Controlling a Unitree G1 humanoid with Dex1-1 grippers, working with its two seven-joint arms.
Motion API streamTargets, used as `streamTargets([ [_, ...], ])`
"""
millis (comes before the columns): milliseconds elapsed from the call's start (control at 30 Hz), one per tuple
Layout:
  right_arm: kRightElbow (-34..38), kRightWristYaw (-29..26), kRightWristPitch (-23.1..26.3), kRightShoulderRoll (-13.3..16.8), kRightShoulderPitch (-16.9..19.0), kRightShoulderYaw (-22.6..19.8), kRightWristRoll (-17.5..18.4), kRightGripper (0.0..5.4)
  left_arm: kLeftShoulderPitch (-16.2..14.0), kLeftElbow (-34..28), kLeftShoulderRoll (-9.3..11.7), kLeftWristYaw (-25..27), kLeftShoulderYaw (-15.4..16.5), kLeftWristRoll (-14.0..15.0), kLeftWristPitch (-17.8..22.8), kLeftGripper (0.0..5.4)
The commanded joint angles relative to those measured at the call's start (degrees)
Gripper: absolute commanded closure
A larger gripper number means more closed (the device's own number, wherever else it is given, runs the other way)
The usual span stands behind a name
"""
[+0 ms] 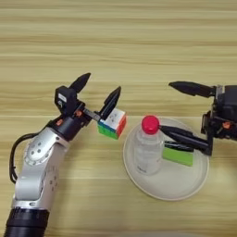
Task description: Move the objects on the table
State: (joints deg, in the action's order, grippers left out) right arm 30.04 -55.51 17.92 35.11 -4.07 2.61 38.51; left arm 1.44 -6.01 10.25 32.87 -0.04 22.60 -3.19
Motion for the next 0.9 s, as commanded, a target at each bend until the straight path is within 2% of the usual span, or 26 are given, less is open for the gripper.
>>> streamTargets([
  [33,1.3,-1.7,2.4,2.1,-2.4,0.8,0.5,0.00,0.2,0.9,0.4,-0.4,0.1,-1.2,-0.1,0.01],
  [300,0.2,-2.8,4.6,2.2,-5.9,4.1,-1.7,0.00,0.0,1.2,0.0,-0.8,0.3,-0.8,0.2,0.01],
  [533,-0.7,-1.0,4.7,0.9,-8.1,7.0,-5.5,0.00,0.0,1.2,-0.1,-0.8,0.5,-0.4,0.5,0.01],
  [700,0.2,-0.8,5.1,1.5,-9.1,10.4,-9.6,0.00,0.0,1.2,-0.2,-0.7,0.5,-0.2,0.6,0.01],
  [900,1.3,-0.1,6.4,1.8,-9.6,12.1,-11.8,0.61,-0.2,1.1,-0.3,-0.8,0.3,-0.3,0.6,0.00],
])
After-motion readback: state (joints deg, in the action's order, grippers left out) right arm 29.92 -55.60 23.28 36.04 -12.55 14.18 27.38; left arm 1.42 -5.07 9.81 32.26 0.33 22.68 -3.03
